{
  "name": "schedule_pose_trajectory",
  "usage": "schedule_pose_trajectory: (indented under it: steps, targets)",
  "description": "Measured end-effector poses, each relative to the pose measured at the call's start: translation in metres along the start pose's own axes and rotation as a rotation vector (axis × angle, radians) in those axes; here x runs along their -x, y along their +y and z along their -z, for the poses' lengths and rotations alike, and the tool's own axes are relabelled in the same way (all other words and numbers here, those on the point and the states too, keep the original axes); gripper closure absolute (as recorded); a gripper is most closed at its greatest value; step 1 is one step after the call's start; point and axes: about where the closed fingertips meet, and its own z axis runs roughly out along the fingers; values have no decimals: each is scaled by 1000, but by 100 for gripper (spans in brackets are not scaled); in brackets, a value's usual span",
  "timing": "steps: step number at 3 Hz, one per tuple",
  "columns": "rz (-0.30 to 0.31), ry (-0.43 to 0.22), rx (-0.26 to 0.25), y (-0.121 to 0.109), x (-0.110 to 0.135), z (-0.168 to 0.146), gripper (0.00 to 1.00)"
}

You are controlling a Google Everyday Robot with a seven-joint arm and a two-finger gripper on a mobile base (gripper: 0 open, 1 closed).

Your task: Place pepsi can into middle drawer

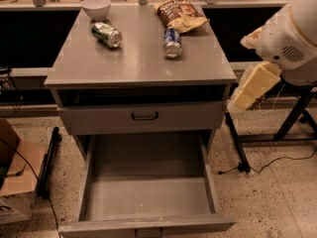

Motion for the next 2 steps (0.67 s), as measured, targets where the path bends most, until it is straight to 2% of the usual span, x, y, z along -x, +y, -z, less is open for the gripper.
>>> schedule_pose_trajectory:
  steps: [1,2]
  targets:
    - [-57,-100,-29,-42,15,-33,0]
    - [-94,-209,-25,-93,29,-75,0]
